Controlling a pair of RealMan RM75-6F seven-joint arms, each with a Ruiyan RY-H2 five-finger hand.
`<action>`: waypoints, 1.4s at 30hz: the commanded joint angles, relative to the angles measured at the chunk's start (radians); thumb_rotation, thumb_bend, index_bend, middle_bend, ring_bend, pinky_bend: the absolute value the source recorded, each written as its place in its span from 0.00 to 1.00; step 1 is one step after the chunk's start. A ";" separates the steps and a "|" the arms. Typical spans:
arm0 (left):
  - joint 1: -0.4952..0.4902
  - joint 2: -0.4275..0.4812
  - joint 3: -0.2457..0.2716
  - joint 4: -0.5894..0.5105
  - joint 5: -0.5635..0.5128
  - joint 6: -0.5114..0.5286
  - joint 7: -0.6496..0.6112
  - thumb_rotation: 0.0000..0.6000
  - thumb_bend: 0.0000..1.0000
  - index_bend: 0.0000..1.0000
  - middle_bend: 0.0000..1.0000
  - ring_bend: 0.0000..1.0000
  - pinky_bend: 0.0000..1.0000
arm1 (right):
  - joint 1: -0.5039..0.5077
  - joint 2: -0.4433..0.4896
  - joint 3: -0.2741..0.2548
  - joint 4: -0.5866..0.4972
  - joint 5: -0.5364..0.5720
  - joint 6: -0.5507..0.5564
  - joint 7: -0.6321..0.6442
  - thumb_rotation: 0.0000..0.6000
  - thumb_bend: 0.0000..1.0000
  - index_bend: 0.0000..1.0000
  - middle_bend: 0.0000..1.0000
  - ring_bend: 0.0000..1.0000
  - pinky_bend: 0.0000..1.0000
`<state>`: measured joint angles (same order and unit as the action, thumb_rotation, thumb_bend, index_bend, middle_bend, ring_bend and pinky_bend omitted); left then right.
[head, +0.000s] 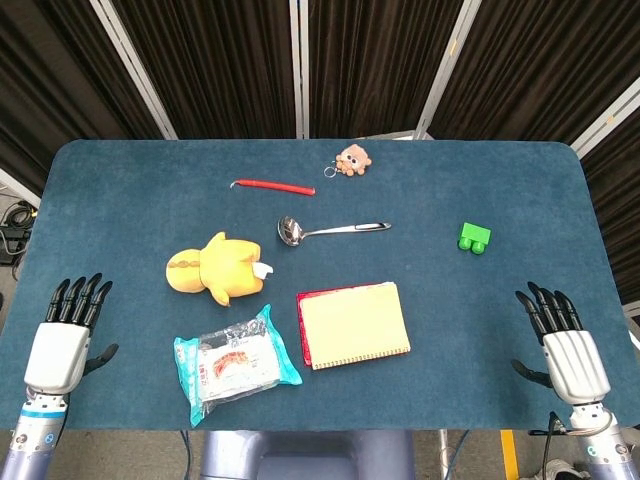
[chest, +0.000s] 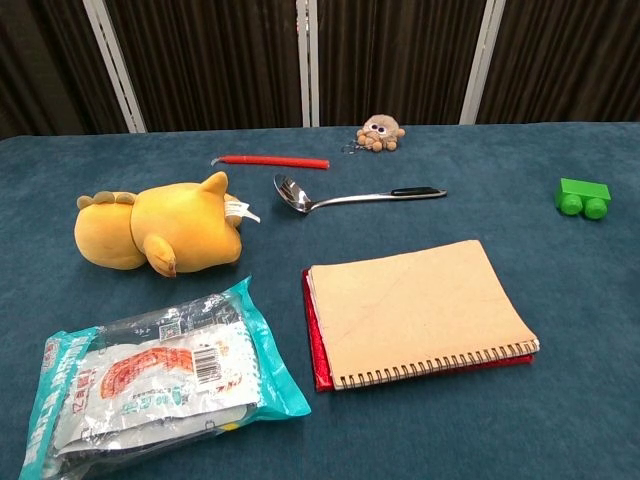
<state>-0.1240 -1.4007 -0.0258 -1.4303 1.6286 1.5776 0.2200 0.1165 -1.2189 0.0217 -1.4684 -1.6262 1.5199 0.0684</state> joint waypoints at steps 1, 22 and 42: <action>-0.006 -0.003 -0.006 0.000 -0.007 -0.009 -0.004 1.00 0.25 0.00 0.00 0.00 0.00 | 0.000 0.001 0.001 -0.001 0.003 -0.002 0.002 1.00 0.08 0.00 0.00 0.00 0.00; -0.227 -0.176 -0.119 0.089 -0.104 -0.275 0.075 1.00 1.00 0.00 0.00 0.00 0.00 | 0.003 0.004 0.000 -0.003 0.006 -0.011 0.015 1.00 0.08 0.00 0.00 0.00 0.00; -0.392 -0.408 -0.182 0.337 -0.203 -0.393 0.174 1.00 1.00 0.00 0.00 0.00 0.00 | 0.008 0.011 0.003 0.000 0.020 -0.026 0.044 1.00 0.08 0.00 0.00 0.00 0.00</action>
<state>-0.5012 -1.7929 -0.1990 -1.1099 1.4390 1.1994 0.3879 0.1235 -1.2078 0.0244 -1.4690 -1.6077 1.4951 0.1122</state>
